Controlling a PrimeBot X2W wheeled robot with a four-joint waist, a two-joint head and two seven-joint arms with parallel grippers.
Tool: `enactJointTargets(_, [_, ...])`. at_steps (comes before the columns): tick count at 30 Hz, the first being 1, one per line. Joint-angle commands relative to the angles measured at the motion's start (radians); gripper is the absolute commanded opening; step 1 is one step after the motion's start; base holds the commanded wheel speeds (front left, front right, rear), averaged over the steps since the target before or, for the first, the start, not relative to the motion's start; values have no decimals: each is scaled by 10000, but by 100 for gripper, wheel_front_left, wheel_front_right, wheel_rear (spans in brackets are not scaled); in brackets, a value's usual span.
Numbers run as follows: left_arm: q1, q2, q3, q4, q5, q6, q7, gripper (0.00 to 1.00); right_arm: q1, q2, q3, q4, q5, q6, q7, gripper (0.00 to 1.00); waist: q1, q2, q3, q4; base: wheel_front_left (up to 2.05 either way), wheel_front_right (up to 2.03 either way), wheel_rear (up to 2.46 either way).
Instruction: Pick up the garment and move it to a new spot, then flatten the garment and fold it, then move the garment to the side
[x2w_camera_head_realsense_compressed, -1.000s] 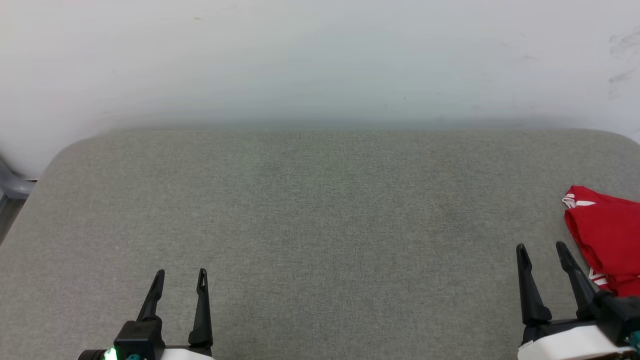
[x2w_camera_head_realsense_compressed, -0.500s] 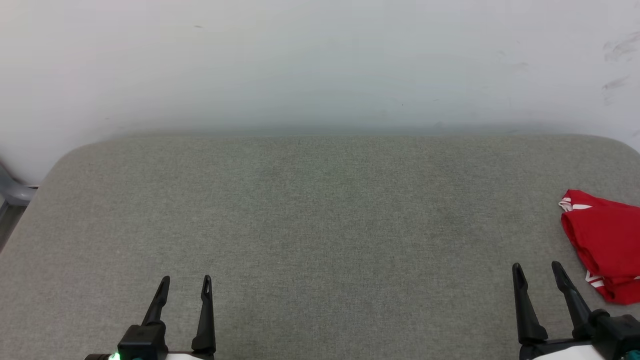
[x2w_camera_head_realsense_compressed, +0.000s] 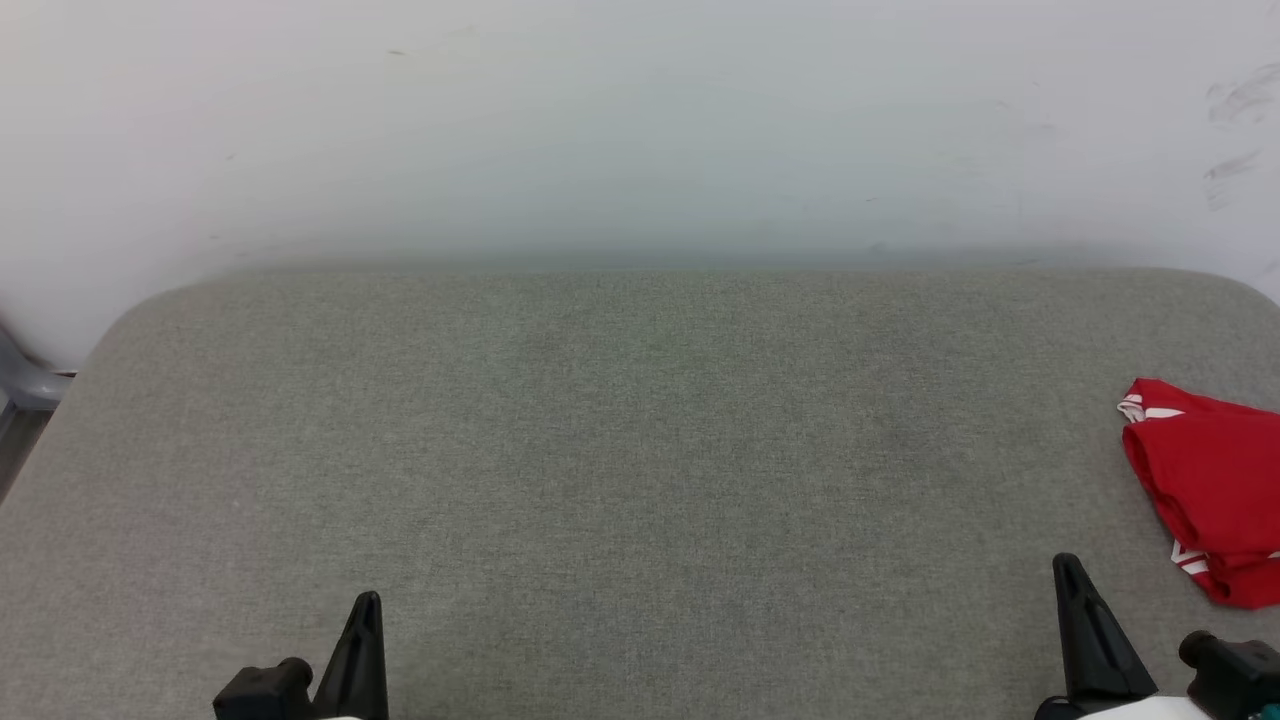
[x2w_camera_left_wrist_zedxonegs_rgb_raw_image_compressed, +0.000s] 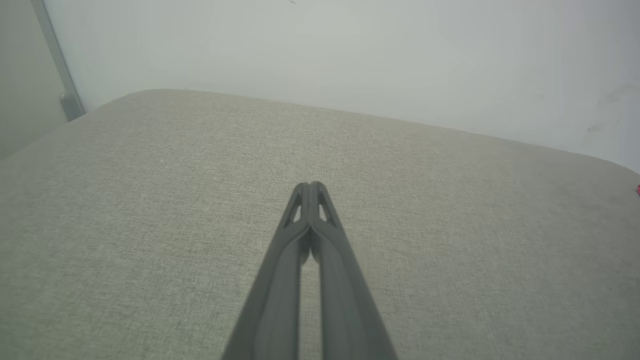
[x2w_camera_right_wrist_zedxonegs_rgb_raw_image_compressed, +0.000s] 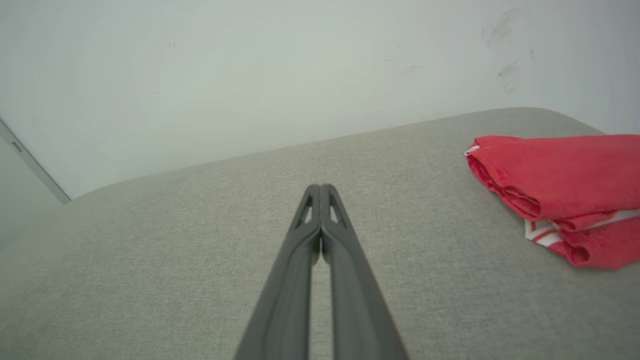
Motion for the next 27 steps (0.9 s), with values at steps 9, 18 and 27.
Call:
enactJointTargets(9, [-532, 7, 204, -1, -1916, -189, 413, 0, -530, 5, -90, 38, 1845, -1, 431, 0, 0, -1, 36, -10, 0, 0, 0])
enactJointTargets(18, [-793, -12, 340, 124, -3474, -324, 781, 0, -780, 21, -143, 188, 3329, -2, 804, 0, 0, -1, 72, -19, 0, 0, 0])
enactJointTargets(27, [-1027, -28, 463, 247, -4883, -454, 1119, 0, -1009, 36, -193, 321, 4671, -2, 1144, 0, -1, -1, 107, -28, 0, 0, 0])
